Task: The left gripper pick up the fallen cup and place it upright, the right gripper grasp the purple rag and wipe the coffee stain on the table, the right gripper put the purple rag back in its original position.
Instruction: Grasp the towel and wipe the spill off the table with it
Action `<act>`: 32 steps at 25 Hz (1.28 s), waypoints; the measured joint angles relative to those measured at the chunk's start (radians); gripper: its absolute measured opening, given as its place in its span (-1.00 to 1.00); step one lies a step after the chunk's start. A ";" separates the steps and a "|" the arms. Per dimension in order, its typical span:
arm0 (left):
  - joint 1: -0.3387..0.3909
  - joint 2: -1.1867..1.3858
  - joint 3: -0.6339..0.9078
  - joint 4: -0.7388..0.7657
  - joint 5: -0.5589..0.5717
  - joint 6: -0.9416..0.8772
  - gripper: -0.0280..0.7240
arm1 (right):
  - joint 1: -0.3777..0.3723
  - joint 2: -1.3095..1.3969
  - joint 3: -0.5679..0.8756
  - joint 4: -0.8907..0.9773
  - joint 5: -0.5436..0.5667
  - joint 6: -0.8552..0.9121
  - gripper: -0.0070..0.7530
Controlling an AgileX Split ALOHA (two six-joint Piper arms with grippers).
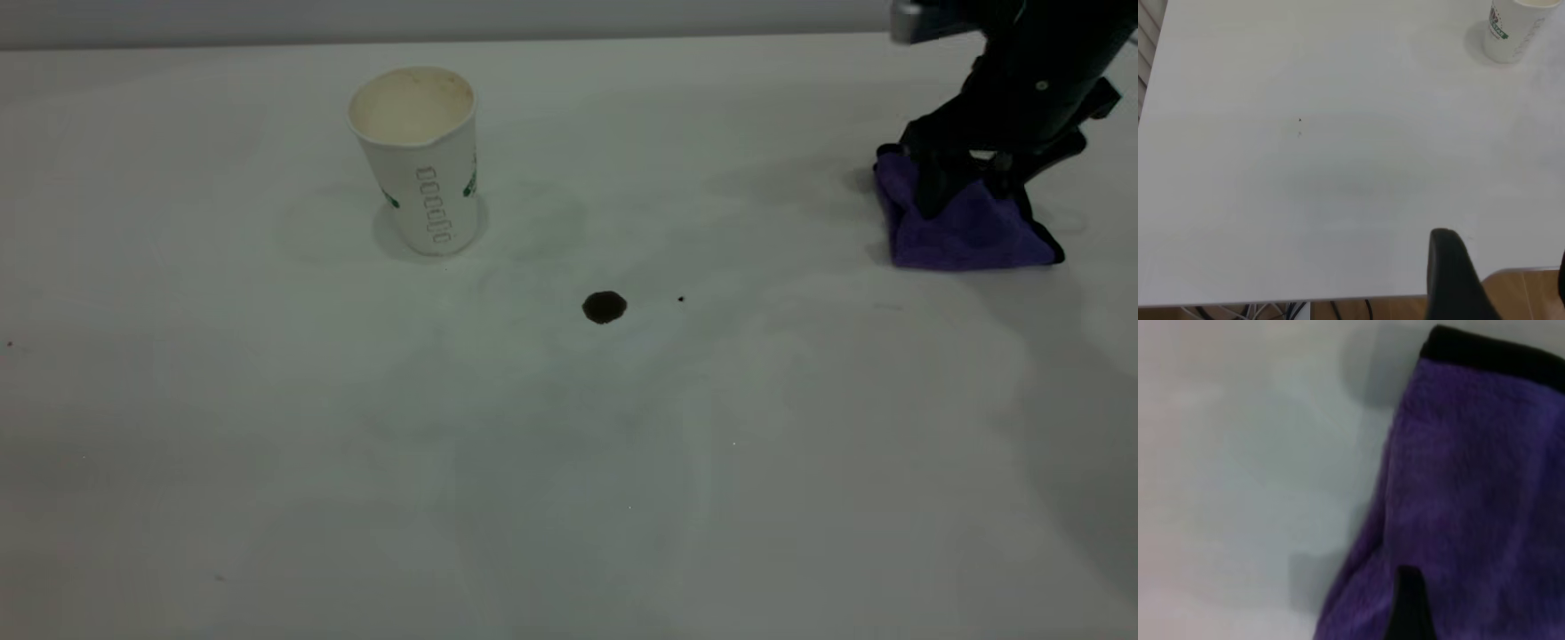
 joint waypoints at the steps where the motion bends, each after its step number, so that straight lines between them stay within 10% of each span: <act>1: 0.000 0.000 0.000 0.000 0.000 0.000 0.25 | -0.001 0.013 -0.013 -0.003 0.001 0.000 0.67; 8: 0.000 0.000 0.000 0.000 0.000 0.000 0.25 | -0.028 0.065 -0.053 -0.004 0.007 0.000 0.47; 16: 0.000 0.000 0.000 0.000 -0.001 0.001 0.25 | -0.029 0.071 -0.062 0.081 0.055 -0.014 -0.80; 32: 0.000 0.000 0.000 0.000 -0.001 0.001 0.25 | 0.278 -0.020 -0.159 0.257 0.265 -0.129 -0.84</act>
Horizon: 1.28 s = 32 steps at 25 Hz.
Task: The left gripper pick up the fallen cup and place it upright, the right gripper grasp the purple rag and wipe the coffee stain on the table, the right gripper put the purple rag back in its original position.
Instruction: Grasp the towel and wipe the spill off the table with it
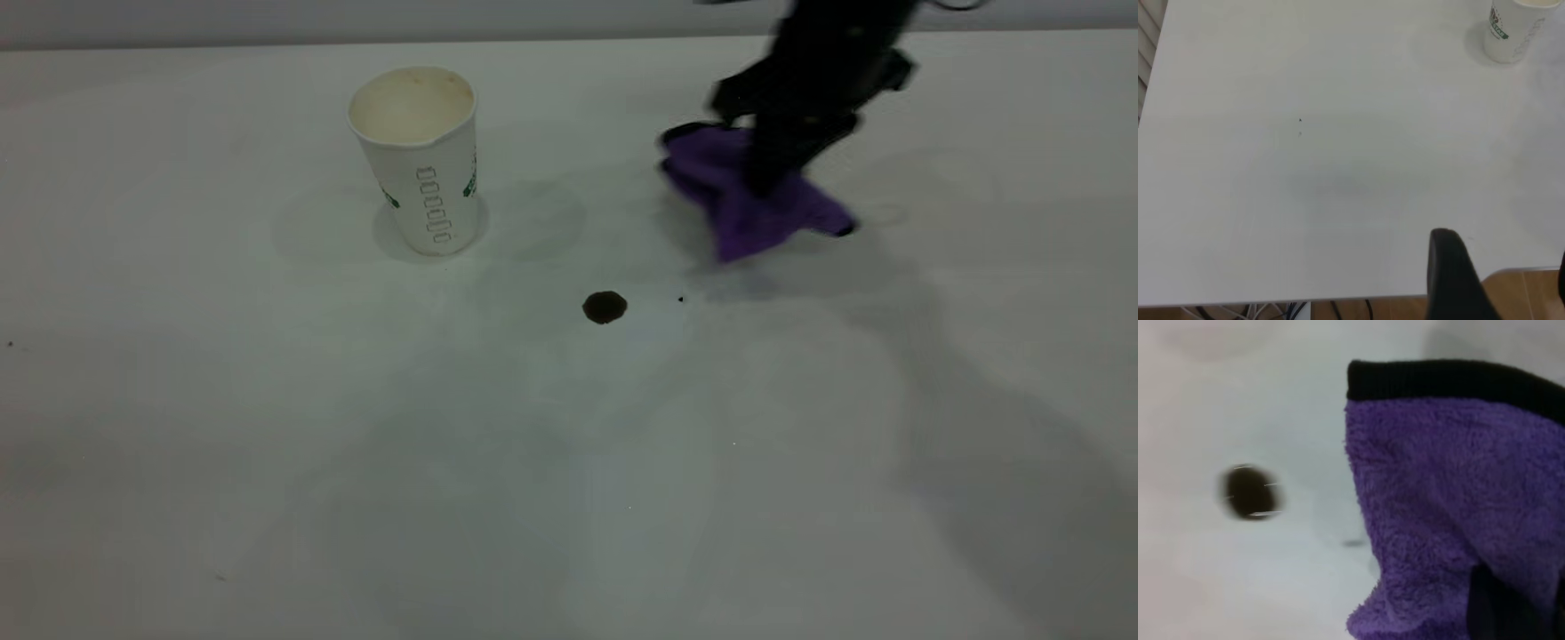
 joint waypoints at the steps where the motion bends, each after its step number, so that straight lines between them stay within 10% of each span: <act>1: 0.000 0.000 0.000 0.000 0.000 0.000 0.25 | 0.026 0.003 0.000 0.000 -0.001 0.005 -0.84; 18: 0.000 0.000 0.000 0.001 0.000 0.000 0.25 | 0.304 0.128 0.000 0.004 -0.211 0.071 -0.84; 32: 0.000 0.000 0.000 0.001 0.000 0.000 0.25 | 0.111 0.158 -0.019 -0.101 -0.236 0.283 -0.84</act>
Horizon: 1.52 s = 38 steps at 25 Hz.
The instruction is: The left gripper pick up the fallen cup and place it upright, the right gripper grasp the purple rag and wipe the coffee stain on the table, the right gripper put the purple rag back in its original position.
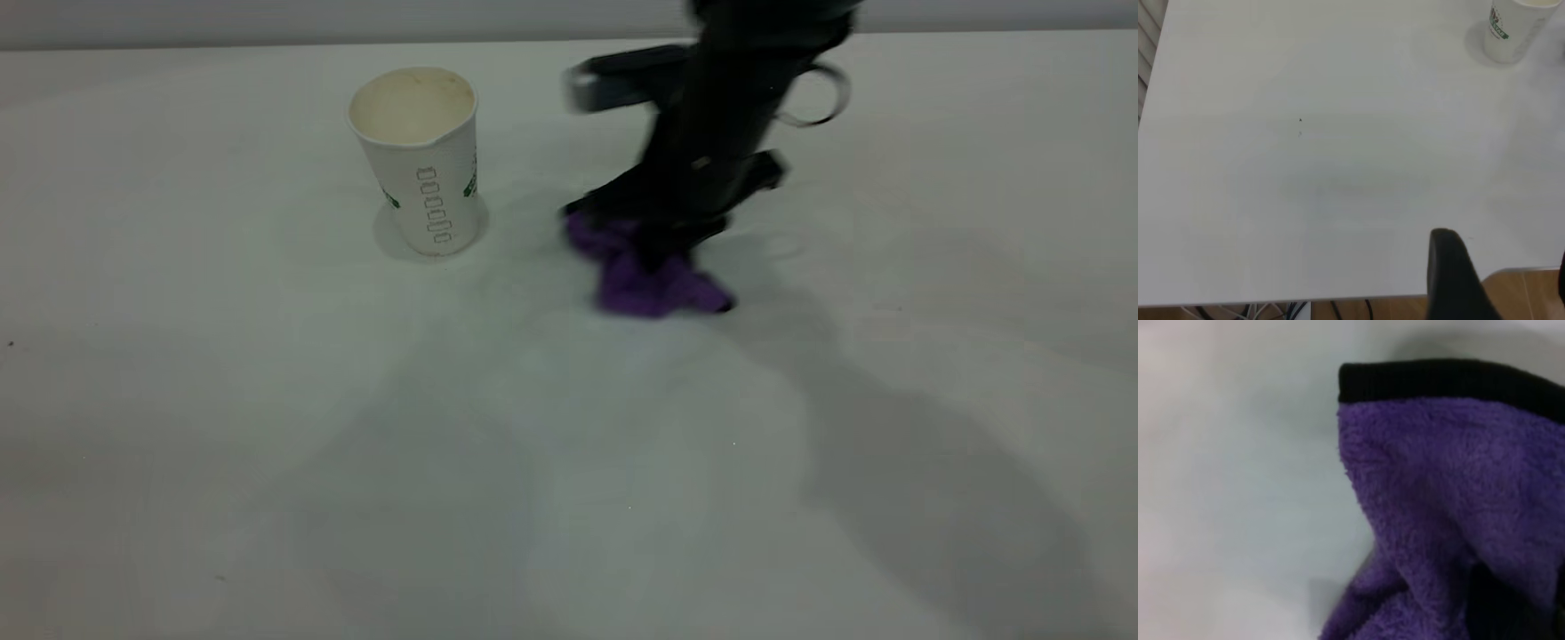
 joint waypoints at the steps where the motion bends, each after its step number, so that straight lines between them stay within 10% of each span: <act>1: 0.000 0.000 0.000 0.000 0.000 0.000 0.25 | -0.027 0.000 -0.003 -0.021 0.019 0.024 -0.84; 15: 0.000 0.000 0.000 0.000 0.000 0.000 0.25 | -0.361 -0.012 -0.005 -0.194 0.220 0.196 -0.66; 24: 0.000 0.000 0.000 0.000 0.000 0.001 0.25 | -0.427 -0.118 0.015 -0.283 0.340 0.160 0.83; 32: 0.000 0.000 0.000 0.000 0.000 0.001 0.25 | -0.428 -0.516 0.015 -0.230 0.720 0.070 0.93; 38: 0.000 0.000 0.000 0.000 0.000 0.001 0.25 | -0.405 -0.864 0.141 -0.191 0.773 0.030 0.92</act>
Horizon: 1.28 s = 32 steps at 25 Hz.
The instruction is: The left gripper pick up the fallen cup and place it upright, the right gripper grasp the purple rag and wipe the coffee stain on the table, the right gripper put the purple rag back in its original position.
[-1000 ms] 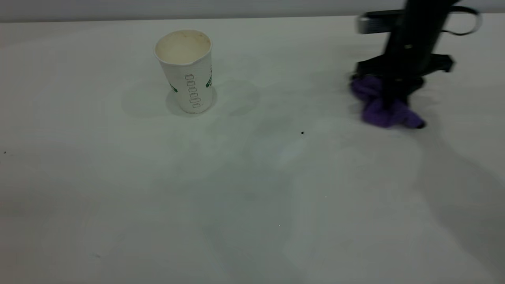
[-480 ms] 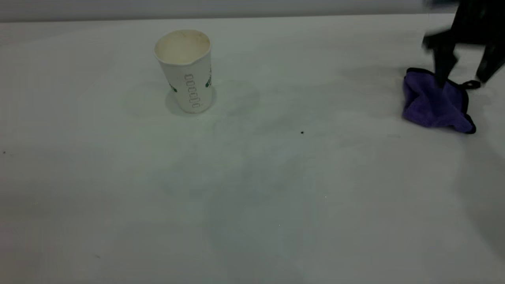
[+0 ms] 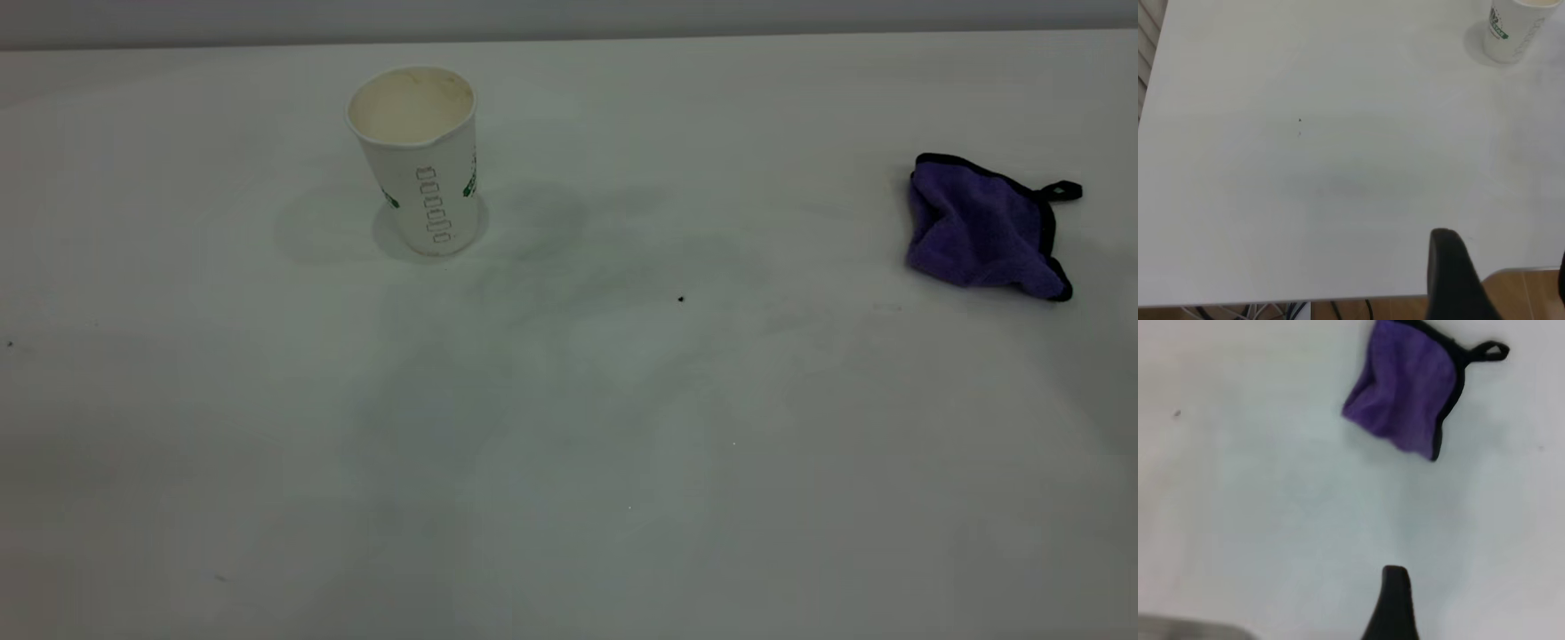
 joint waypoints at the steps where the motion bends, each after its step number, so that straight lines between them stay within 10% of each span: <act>1: 0.000 0.000 0.000 0.000 0.000 0.000 0.25 | 0.008 -0.054 0.040 0.000 0.003 0.000 0.92; 21: 0.000 0.000 0.000 0.000 0.000 0.000 0.25 | 0.056 -0.978 0.893 -0.012 -0.010 0.037 0.78; 32: 0.000 0.000 0.000 0.001 0.000 0.000 0.25 | 0.056 -1.246 1.043 -0.014 -0.088 0.037 0.73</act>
